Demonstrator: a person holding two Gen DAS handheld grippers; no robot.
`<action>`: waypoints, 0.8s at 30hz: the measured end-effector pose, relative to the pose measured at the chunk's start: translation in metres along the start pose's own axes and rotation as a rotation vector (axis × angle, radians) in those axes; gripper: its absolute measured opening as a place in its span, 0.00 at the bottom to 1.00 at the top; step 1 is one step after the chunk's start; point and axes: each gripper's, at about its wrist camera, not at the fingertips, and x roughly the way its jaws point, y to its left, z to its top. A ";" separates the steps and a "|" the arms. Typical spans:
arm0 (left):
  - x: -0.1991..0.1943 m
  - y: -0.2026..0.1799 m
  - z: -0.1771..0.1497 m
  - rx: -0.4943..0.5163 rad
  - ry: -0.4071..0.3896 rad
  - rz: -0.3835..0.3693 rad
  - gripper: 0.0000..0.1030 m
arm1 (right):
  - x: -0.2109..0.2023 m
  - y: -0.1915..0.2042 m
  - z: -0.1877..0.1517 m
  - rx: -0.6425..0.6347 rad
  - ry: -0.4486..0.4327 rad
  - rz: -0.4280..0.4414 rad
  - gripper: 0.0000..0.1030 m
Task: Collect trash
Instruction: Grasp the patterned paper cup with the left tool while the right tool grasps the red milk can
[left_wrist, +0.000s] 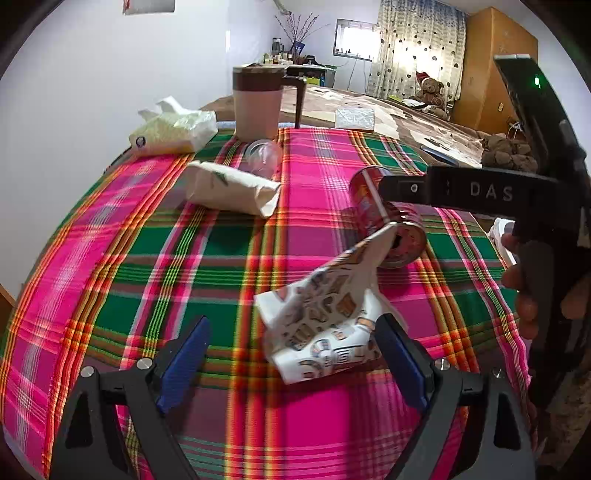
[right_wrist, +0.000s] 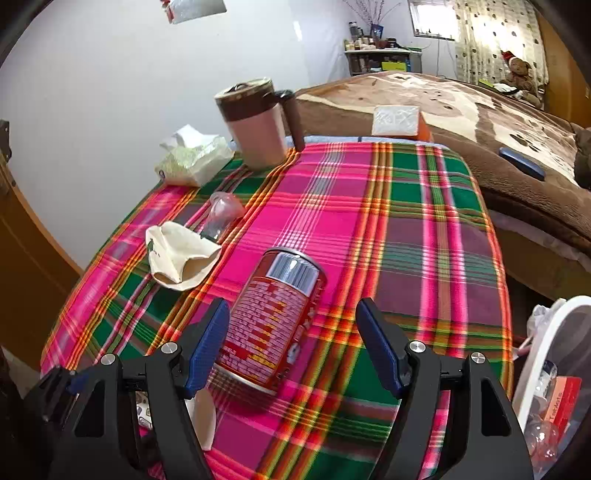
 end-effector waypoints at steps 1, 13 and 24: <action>-0.001 0.004 0.000 -0.013 0.001 -0.005 0.89 | 0.003 0.001 0.001 0.003 0.007 0.004 0.70; 0.013 0.029 0.013 -0.016 0.010 -0.074 0.90 | 0.020 0.002 -0.002 0.005 0.064 -0.032 0.70; 0.021 0.012 0.017 0.047 0.014 -0.156 0.73 | 0.023 -0.005 -0.002 -0.022 0.064 -0.022 0.53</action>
